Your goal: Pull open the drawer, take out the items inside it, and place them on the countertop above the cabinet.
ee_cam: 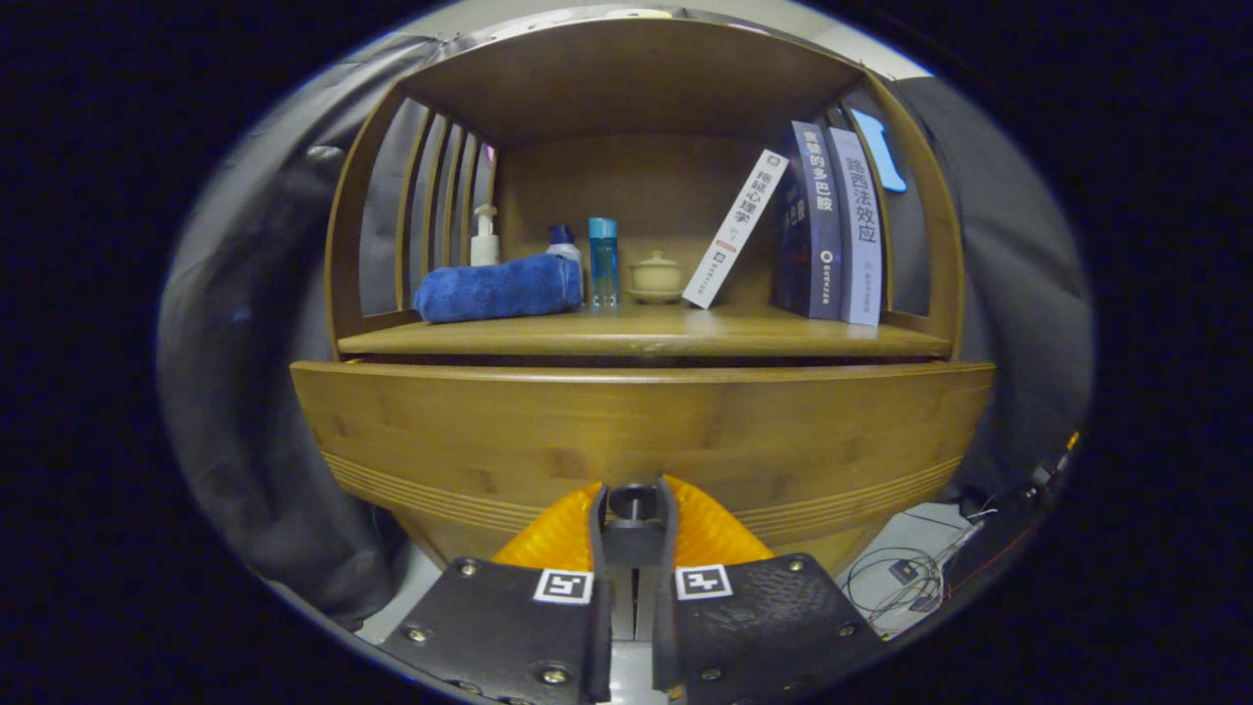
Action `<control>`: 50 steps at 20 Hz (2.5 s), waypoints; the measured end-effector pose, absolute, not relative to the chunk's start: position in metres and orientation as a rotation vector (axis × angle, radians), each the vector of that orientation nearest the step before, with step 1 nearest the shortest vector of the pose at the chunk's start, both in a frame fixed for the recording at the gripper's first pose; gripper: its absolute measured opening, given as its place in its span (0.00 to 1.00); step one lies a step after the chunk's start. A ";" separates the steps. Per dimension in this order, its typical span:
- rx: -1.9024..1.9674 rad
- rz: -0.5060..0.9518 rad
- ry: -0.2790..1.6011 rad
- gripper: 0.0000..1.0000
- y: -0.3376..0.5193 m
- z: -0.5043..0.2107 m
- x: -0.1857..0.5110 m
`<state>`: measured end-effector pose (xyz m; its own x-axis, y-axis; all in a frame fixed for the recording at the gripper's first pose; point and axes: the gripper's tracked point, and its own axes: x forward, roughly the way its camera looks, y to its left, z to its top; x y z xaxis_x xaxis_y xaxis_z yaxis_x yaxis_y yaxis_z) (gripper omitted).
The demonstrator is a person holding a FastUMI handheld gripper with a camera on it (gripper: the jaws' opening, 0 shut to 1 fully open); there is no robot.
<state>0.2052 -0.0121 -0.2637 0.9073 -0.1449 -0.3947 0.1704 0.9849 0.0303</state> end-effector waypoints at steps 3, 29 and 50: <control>0.053 -0.156 0.402 0.17 -0.007 -0.258 0.174; 0.029 -0.125 0.388 0.15 0.020 -0.234 0.096; 0.092 -0.204 0.406 0.05 0.020 -0.221 0.084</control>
<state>0.0837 0.0200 -0.2211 0.8984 -0.1784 -0.4013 0.2152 0.9754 0.0483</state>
